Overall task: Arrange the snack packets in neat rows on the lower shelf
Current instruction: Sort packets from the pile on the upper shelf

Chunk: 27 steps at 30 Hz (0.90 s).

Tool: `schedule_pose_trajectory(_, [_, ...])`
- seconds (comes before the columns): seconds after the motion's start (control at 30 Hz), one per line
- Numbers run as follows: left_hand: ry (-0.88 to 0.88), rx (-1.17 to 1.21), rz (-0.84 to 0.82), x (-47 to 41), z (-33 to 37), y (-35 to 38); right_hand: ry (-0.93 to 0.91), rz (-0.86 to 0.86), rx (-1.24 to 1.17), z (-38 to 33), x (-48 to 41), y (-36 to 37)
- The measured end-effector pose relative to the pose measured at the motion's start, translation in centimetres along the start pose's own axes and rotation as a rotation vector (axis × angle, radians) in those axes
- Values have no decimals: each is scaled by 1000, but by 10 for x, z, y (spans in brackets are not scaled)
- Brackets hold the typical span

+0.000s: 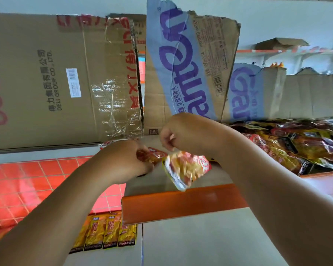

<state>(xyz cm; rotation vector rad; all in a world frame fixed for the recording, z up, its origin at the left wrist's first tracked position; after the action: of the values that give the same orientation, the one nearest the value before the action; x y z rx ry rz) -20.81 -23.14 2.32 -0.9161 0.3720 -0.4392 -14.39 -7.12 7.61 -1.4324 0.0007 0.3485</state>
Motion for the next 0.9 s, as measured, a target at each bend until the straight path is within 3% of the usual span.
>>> schedule_pose_trajectory(0.1, [2,-56,19,2,-4,-3,-20,-30,79,-10,4,0])
schedule_pose_trajectory(0.2, [22,-64,28,3,-6,-3,90,-90,193,3,23,4])
schedule_pose_trajectory(0.33, [25,-56,51,1,-12,-2,73,-244,81,-8,31,25])
schedule_pose_trajectory(0.57, [50,3,56,-3,-18,-1,71,-164,80,-27,29,25])
schedule_pose_trajectory(0.7, [84,65,64,1,-27,-5,163,-65,112,-28,29,28])
schedule_pose_trajectory(0.9, [216,246,169,10,-57,-10,310,-53,-16,-37,21,31])
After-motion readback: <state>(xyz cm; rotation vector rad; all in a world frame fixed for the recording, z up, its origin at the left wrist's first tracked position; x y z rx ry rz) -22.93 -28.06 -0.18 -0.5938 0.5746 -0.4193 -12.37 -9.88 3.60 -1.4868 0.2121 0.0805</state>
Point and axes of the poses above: each hand's wrist, its own x-axis away from the middle knuckle, its own y-axis out of the palm, z = x × y, the point moved 2 cm from there along -x, towards the middle knuckle, and after that the axes turned 12 degrees about x, right-handed, at the moved point
